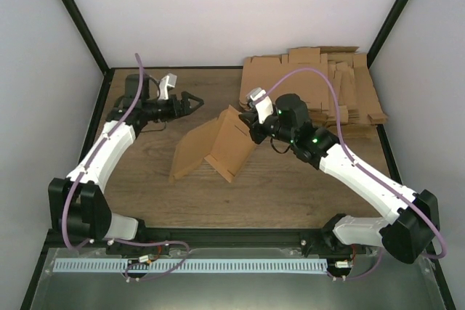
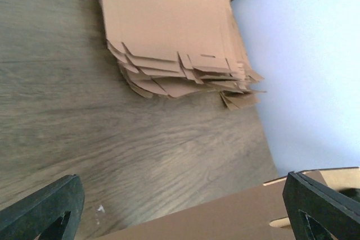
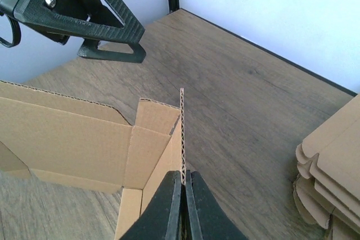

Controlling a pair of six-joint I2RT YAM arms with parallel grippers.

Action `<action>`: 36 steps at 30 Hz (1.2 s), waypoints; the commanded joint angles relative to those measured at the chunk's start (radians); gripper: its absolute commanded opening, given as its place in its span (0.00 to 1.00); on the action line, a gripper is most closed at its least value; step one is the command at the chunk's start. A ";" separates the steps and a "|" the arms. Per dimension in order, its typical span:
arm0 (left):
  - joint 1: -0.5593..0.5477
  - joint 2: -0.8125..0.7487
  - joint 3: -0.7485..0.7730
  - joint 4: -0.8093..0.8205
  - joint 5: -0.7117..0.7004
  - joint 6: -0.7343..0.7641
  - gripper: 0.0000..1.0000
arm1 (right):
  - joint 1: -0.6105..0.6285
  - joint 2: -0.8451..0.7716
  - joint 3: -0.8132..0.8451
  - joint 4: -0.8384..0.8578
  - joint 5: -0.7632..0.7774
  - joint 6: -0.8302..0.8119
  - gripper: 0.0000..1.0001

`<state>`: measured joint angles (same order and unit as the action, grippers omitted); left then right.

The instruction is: Fold the paper box

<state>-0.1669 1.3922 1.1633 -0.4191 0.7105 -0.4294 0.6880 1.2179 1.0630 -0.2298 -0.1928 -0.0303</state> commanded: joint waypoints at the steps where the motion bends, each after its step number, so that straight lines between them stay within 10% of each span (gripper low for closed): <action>1: 0.000 0.028 -0.060 0.178 0.153 -0.056 0.99 | 0.002 -0.013 -0.018 0.063 -0.006 0.030 0.01; 31: -0.123 -0.157 -0.339 0.366 0.217 -0.059 0.89 | 0.001 0.008 -0.021 0.116 -0.046 0.060 0.01; 36: -0.083 -0.187 -0.366 0.389 0.082 -0.175 0.73 | 0.001 0.004 -0.025 0.123 -0.095 0.030 0.01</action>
<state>-0.2787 1.2240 0.8246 -0.0910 0.8665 -0.5167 0.6880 1.2201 1.0245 -0.1642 -0.2401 0.0151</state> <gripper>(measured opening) 0.770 0.031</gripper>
